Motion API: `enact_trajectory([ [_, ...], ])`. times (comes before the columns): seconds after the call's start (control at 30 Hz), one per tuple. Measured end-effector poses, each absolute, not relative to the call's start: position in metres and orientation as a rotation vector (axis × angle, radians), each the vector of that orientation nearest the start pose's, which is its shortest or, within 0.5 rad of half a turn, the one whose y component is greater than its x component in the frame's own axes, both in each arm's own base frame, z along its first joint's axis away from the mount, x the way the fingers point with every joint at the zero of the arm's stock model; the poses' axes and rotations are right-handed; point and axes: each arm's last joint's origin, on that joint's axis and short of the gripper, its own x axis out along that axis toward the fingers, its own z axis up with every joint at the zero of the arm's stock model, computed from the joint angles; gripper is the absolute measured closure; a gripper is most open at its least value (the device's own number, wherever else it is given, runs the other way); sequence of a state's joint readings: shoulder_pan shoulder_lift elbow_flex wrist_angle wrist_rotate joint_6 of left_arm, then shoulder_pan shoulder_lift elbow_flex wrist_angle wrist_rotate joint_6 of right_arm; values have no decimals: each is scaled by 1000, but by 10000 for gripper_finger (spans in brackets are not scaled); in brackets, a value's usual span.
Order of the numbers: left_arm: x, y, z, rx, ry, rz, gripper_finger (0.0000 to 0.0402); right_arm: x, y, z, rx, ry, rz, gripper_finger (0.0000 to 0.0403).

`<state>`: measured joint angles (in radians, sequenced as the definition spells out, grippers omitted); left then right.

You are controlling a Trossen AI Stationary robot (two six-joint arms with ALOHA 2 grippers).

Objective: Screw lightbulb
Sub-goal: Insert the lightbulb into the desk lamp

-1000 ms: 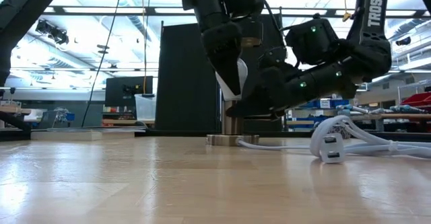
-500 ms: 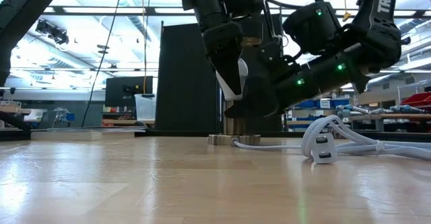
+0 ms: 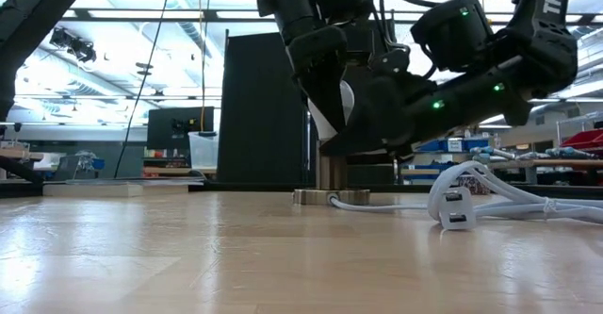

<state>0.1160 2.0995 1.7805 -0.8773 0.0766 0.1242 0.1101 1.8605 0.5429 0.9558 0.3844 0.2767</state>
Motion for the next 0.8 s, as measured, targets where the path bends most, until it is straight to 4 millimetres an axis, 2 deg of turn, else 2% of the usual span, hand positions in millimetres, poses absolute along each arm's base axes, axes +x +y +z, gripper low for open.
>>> enact_trajectory([
  [0.13, 437, 48, 222, -6, 1190, -41, 142, 295, 19, 103, 190, 321, -269, 50],
  [0.23, 437, 48, 222, -7, 1187, -43, 142, 291, 14, 105, 162, 326, -254, 40],
  [0.43, 437, 49, 222, -1, 1187, -48, 142, 286, -4, 98, 135, 364, -205, 47],
  [0.57, 437, 48, 222, 13, 1186, -58, 142, 277, -26, 94, 126, 375, -204, 55],
  [0.8, 438, 49, 222, 13, 1186, -58, 142, 254, -54, 92, 193, 313, -21, 55],
])
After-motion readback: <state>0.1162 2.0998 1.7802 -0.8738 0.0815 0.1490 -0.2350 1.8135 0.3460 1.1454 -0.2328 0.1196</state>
